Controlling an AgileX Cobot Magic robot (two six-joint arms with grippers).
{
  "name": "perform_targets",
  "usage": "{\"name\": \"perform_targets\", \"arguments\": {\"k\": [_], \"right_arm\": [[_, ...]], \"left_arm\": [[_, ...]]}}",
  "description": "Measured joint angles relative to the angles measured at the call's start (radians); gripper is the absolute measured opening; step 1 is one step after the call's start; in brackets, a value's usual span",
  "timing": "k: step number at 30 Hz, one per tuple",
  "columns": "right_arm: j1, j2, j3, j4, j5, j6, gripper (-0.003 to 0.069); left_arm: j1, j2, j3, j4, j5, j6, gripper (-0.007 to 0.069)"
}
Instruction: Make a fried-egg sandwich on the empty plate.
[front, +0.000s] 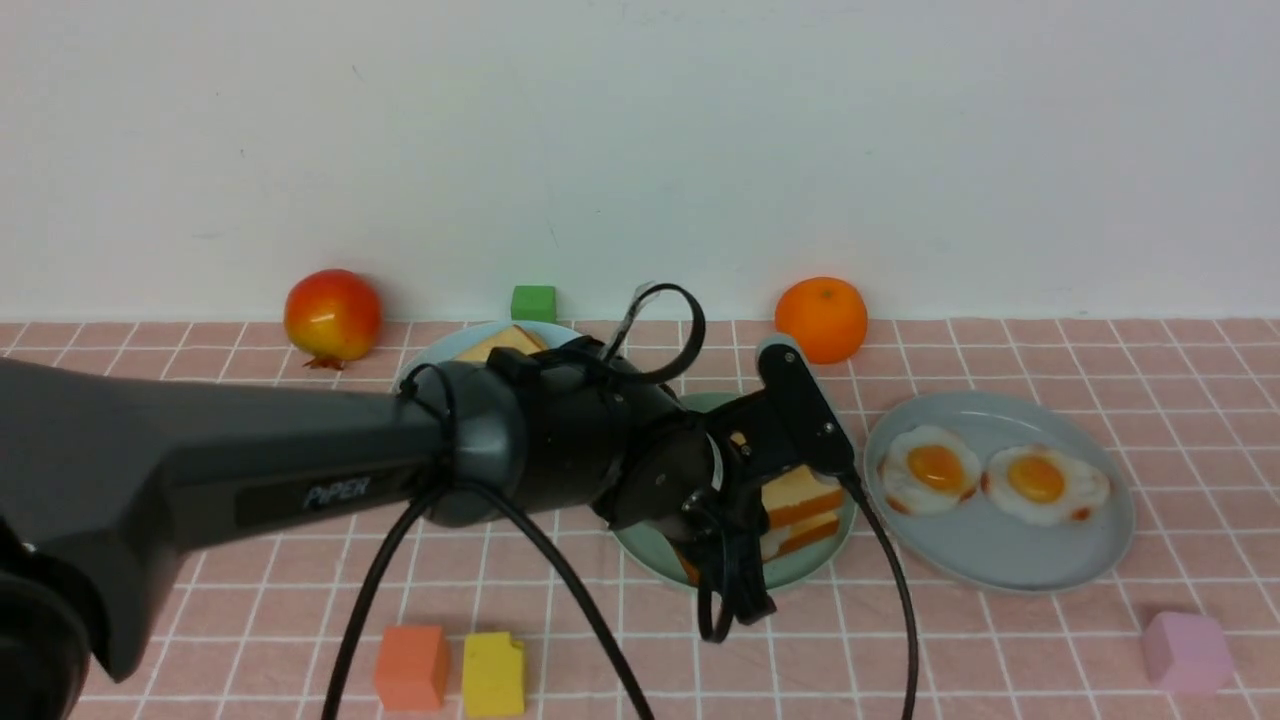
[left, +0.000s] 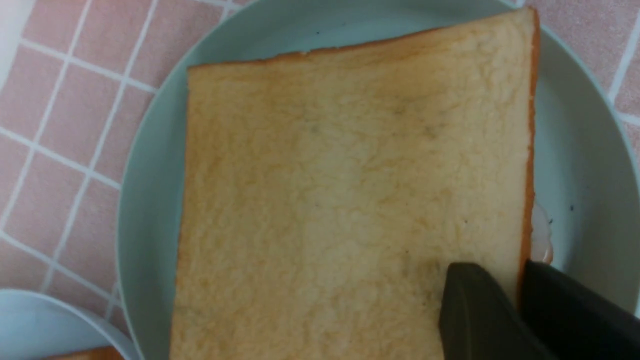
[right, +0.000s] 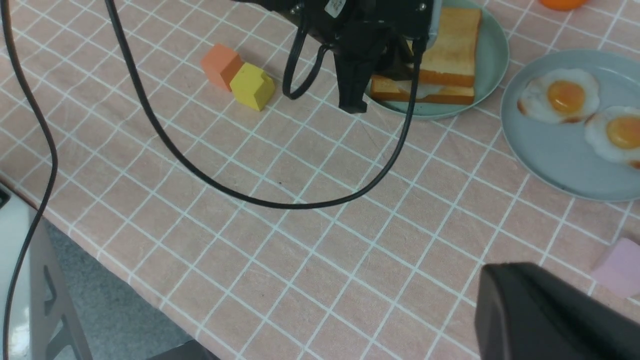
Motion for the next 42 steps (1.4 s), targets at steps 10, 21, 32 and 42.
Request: {"name": "perform_targets", "arguments": {"k": [10,21,32,42], "right_arm": [[0.0,0.0,0.0,0.001,0.0,0.0,0.0017],[0.0,0.0,0.0,0.001,0.0,0.0,0.0017],[0.0,0.0,0.0,0.001,0.0,0.0,0.0018],[0.0,-0.006,0.0,0.001,0.0,0.0,0.0014]], "left_arm": [[0.0,0.0,0.0,0.0,-0.014,-0.042,0.0132],[0.0,-0.02,0.0,-0.001,0.005,-0.043,0.0265],[-0.013,-0.149,0.001,-0.071,0.117,-0.051,0.0278],[-0.072,-0.724,0.127,-0.288,0.127,-0.185,0.0013]]}}
